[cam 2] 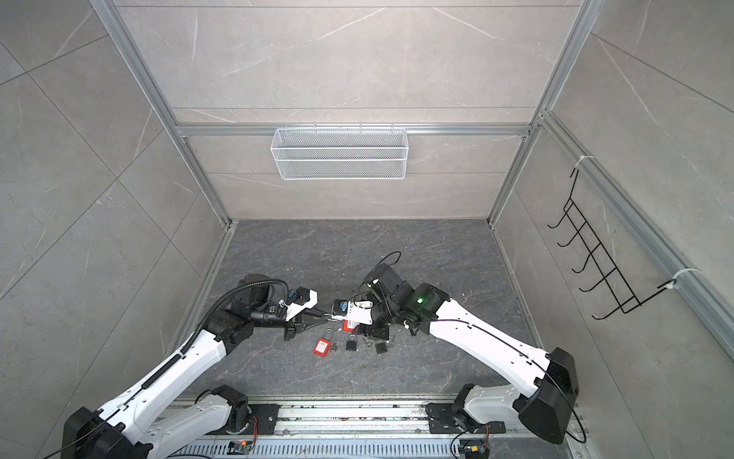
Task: Lock with the key
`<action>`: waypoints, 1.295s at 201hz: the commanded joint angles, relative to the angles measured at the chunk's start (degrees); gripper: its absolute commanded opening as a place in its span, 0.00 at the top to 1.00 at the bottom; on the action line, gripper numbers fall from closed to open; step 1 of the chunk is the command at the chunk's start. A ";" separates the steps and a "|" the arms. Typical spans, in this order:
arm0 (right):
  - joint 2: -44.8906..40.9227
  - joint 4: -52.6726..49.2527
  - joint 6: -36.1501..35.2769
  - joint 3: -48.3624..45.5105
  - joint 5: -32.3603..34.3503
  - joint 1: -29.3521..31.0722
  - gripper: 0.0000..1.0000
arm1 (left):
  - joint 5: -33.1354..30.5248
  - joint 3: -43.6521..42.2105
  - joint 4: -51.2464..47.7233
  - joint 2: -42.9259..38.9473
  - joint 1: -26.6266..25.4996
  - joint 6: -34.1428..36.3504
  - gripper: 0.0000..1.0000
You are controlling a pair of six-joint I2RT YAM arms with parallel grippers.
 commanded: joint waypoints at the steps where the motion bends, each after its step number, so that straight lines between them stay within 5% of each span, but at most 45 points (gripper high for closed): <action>1: -0.67 -0.87 -0.95 2.17 -1.07 0.06 0.70 | 2.34 2.51 0.10 0.03 -0.57 0.61 0.88; 35: -0.24 -1.61 -1.87 2.85 -0.59 0.07 0.65 | 3.83 3.28 0.67 0.33 -1.83 -0.82 0.97; 65: 0.93 -5.60 -2.29 5.03 -1.00 0.10 0.45 | 3.88 2.67 2.17 0.21 -2.46 -2.53 1.00; 114: 0.44 -8.70 -2.82 4.38 2.70 0.00 0.42 | 4.57 -1.51 10.70 -2.33 -2.50 -9.63 1.00; 211: 3.01 -13.61 -5.57 8.22 -0.54 -0.19 0.55 | 5.17 -4.70 12.54 -6.40 -4.24 -12.38 1.00; 260: 3.28 -15.43 -6.27 9.99 -4.07 -0.14 0.71 | 5.07 -5.54 13.24 -7.29 -5.29 -12.91 1.00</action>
